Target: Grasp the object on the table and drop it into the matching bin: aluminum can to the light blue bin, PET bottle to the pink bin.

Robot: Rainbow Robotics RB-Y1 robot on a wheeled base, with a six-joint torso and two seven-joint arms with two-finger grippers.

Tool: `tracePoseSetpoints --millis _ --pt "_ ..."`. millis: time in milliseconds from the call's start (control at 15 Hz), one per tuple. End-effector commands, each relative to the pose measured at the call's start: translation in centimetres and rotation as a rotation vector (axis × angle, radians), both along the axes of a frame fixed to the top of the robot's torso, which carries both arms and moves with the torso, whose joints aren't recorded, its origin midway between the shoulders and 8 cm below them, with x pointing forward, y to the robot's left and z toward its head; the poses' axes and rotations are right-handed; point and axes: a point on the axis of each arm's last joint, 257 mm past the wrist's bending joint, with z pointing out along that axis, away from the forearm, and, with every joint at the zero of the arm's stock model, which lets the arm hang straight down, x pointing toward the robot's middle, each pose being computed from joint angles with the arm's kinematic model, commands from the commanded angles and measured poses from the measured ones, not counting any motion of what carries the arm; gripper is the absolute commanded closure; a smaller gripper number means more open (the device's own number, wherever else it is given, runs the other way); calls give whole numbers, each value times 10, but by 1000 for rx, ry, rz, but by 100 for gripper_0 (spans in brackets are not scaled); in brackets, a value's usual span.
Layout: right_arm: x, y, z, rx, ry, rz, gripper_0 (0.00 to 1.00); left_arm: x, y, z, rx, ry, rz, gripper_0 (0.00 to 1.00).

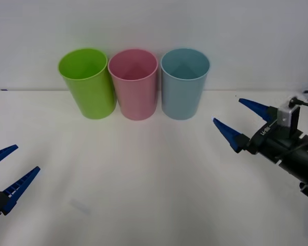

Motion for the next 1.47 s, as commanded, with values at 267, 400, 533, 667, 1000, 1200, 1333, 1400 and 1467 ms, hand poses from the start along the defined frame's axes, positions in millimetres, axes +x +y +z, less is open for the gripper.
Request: tracePoseSetpoints --millis 267,400,533,667,1000,1200,1333,1400,1467 --pt "-54 -37 -42 -154 -50 2 0 0 0 0 0 0 0 0" --pt "-71 -46 -53 -173 -36 12 0 0 0 0 0 0 0 0" --pt "-92 -53 -64 -182 -12 34 0 0 0 0 0 0 0 0" --pt "-114 -62 -74 -186 18 48 0 0 0 0 0 0 0 0" --pt "-141 -72 -87 -184 52 50 0 0 0 0 0 0 0 0" --pt "-152 -76 -93 -182 70 39 0 0 0 0 0 0 0 0" --pt "-155 -80 -95 -184 77 32 0 0 0 0 0 0 0 0" --pt "-156 -80 -96 -181 79 31 0 0 0 0 0 0 0 0" --pt "-158 -81 -97 -181 85 28 0 0 0 0 0 0 0 0"
